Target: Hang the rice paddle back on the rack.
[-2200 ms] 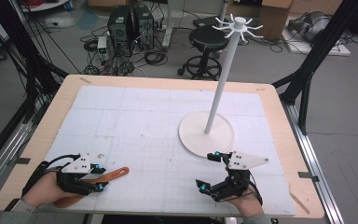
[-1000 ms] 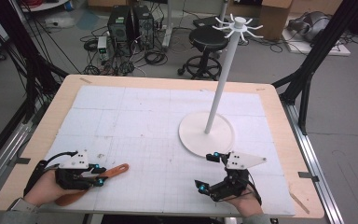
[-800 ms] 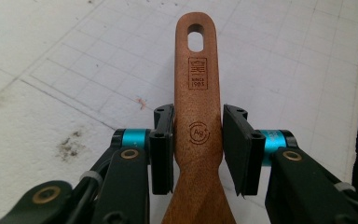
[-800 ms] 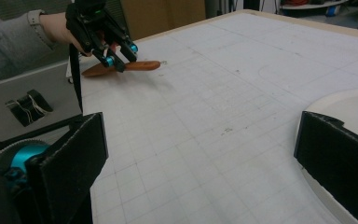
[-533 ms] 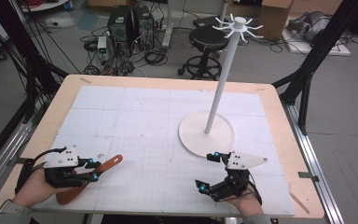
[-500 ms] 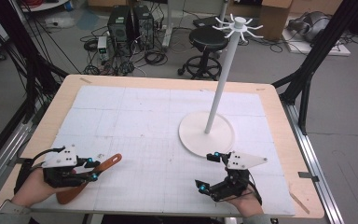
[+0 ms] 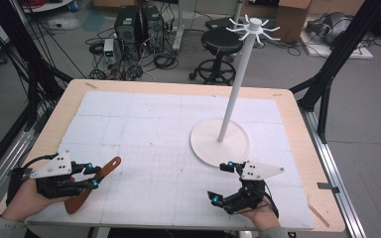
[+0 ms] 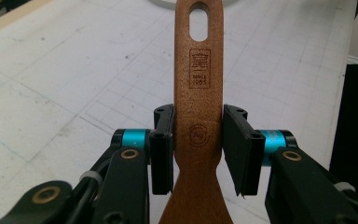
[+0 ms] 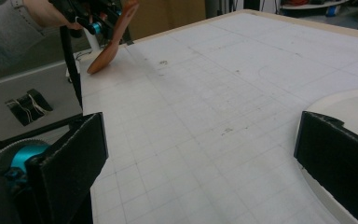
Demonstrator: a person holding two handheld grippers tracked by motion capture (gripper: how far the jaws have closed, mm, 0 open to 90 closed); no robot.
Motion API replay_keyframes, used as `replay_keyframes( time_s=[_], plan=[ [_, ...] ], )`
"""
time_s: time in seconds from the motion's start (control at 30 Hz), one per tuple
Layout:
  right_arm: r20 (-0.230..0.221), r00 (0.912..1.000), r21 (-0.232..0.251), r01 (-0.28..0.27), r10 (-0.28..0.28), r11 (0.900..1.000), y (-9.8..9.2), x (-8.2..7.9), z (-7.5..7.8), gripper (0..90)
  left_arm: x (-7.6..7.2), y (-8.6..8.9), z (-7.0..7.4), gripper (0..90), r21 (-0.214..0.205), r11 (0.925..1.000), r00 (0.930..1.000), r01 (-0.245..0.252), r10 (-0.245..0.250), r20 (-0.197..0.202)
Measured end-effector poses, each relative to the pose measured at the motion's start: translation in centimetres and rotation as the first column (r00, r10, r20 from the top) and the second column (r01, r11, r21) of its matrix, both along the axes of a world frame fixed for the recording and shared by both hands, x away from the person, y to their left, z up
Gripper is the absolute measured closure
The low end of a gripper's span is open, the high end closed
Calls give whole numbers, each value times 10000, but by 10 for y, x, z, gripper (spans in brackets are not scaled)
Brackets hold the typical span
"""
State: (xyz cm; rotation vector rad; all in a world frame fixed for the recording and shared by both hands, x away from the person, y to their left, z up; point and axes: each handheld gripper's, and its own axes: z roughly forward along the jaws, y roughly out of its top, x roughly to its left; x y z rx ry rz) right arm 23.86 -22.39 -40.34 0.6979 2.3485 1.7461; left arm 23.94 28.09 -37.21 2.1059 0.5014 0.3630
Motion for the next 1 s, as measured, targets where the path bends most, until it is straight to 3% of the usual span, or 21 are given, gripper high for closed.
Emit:
replay_keyframes(
  time_s=[0.47, 1.0],
  plan=[
    [2, 10000, 6, 6, -6, 10000, 0, 0, 0, 15, -10, 5, 23, 650, -632, 9980, 9981, -11, 49, 611],
    [-2, 10000, 12, -7, 7, 10000, 0, 0, 0, 15, -14, -2, 27, 650, -819, 9964, 9976, 209, -154, 673]
  ],
)
